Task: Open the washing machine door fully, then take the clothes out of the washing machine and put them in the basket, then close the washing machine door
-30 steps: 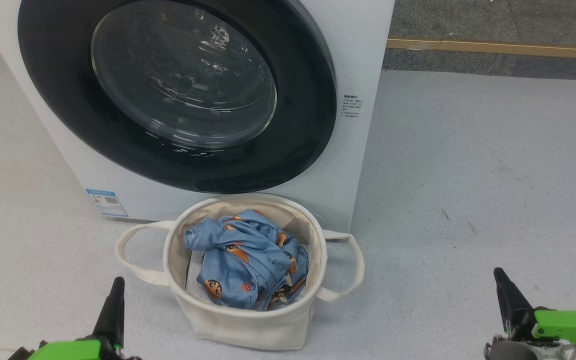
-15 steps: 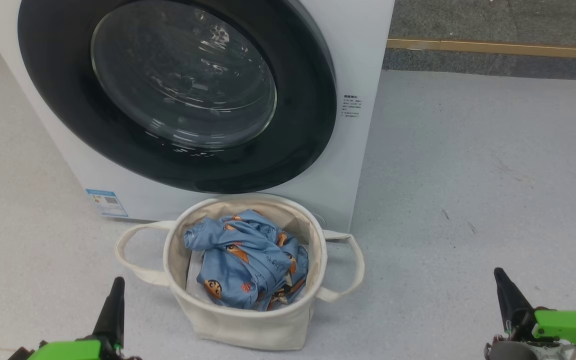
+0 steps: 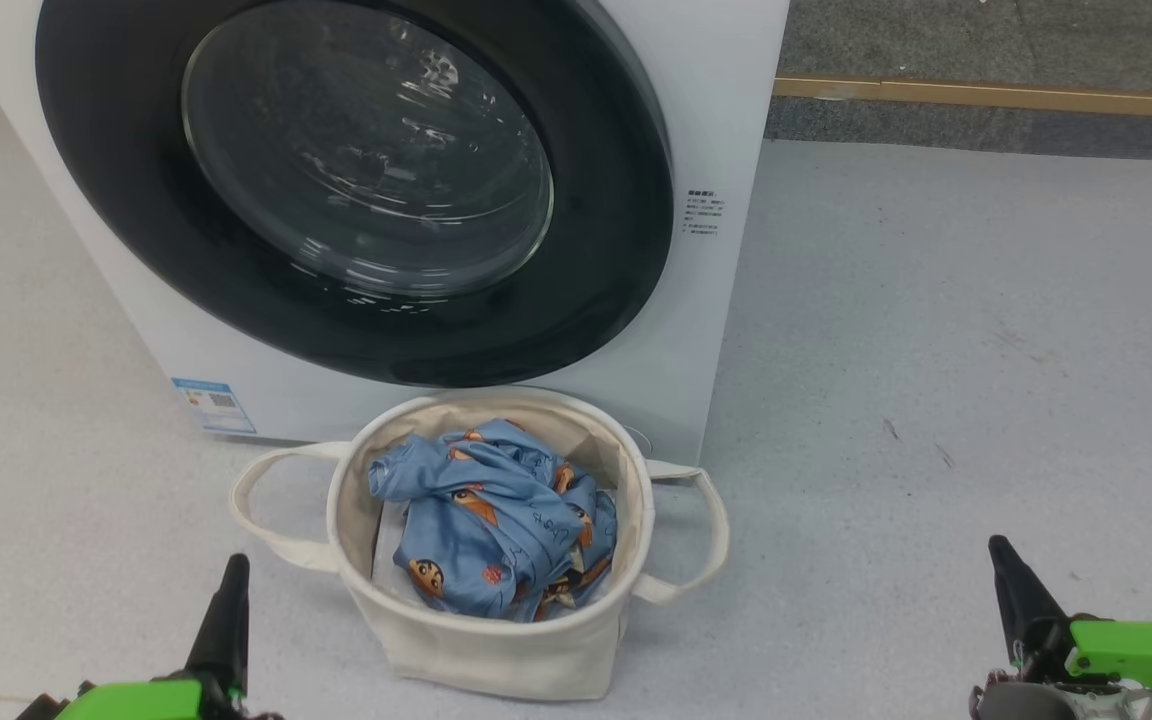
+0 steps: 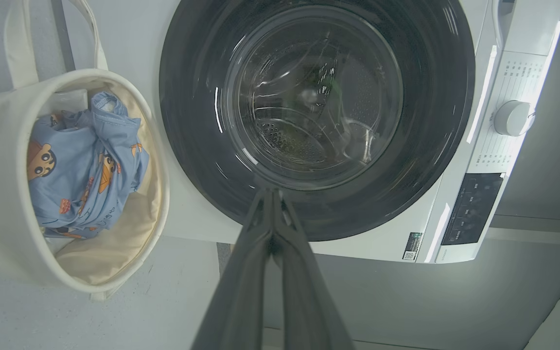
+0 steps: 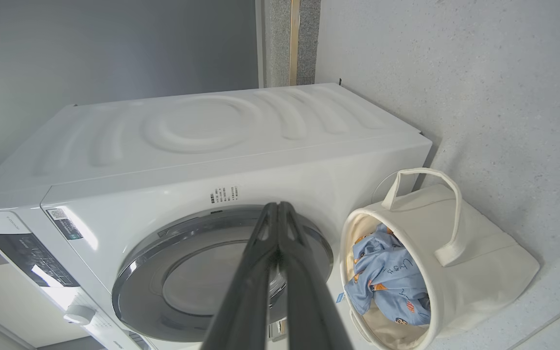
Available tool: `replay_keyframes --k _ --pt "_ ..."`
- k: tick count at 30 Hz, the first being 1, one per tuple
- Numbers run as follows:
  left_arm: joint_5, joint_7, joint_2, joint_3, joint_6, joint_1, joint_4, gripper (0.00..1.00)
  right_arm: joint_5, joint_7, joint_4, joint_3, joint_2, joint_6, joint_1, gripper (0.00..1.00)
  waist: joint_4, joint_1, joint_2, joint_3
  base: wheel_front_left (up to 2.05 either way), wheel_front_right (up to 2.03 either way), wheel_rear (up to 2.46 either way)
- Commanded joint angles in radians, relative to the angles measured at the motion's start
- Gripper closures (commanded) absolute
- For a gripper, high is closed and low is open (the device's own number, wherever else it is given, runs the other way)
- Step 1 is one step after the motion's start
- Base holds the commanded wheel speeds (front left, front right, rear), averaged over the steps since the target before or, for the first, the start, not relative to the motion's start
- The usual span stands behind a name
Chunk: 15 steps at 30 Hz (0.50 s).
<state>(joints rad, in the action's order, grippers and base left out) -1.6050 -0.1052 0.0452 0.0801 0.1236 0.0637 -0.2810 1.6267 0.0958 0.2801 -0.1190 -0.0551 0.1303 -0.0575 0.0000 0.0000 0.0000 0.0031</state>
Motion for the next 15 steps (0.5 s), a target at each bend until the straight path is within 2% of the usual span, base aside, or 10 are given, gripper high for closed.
replay_keyframes --k 1,15 --pt "-0.004 -0.008 0.005 0.034 0.007 0.044 0.036 1.0 -0.009 0.008 -0.036 0.017 -0.004 0.0 -0.049 1.0 0.0 0.0 0.0 0.0 0.0 0.0 0.0" --pt "-0.004 -0.008 0.005 0.034 0.007 0.044 0.036 1.0 -0.011 0.01 -0.036 0.014 -0.002 0.0 -0.05 1.0 0.0 0.0 0.0 0.0 0.0 0.0 0.0"
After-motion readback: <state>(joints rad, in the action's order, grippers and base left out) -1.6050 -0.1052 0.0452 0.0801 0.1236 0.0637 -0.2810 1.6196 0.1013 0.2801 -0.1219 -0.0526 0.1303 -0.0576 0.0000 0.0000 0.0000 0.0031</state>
